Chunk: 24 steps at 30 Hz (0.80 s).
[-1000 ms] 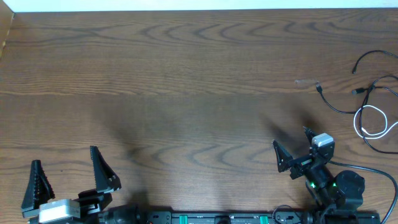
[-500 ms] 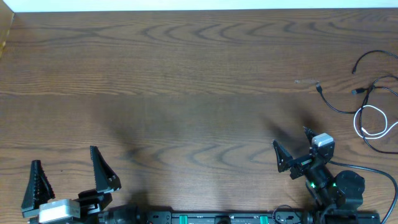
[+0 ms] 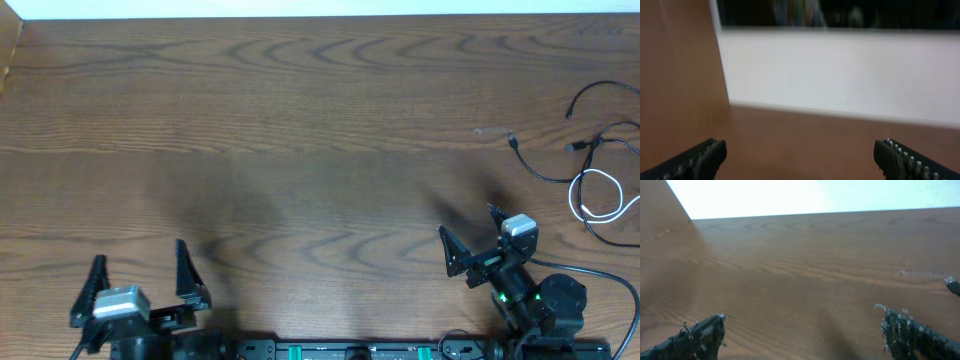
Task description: Untangle cables
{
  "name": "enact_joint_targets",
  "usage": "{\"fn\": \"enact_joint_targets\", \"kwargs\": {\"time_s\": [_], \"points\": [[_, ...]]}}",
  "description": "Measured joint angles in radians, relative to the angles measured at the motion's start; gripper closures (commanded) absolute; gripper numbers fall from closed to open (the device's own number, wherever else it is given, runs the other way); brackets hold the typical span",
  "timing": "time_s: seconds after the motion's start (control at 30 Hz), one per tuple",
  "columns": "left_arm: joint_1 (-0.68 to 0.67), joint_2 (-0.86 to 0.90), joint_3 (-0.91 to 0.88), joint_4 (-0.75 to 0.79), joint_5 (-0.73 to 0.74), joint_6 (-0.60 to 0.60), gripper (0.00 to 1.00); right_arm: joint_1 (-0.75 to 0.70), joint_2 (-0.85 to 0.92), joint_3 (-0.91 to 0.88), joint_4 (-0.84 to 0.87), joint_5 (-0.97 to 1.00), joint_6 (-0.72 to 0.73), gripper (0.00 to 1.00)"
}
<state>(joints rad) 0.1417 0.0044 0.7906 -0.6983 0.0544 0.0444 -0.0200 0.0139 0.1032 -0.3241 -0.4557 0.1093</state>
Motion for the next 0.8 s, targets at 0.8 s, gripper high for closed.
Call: {"fn": "enact_joint_targets", "kwargs": {"time_s": [0.8], "points": [[-0.006, 0.0, -0.627, 0.678, 0.364, -0.05, 0.0, 0.0, -0.002, 0.0, 0.0, 0.0, 0.0, 0.01]]}}
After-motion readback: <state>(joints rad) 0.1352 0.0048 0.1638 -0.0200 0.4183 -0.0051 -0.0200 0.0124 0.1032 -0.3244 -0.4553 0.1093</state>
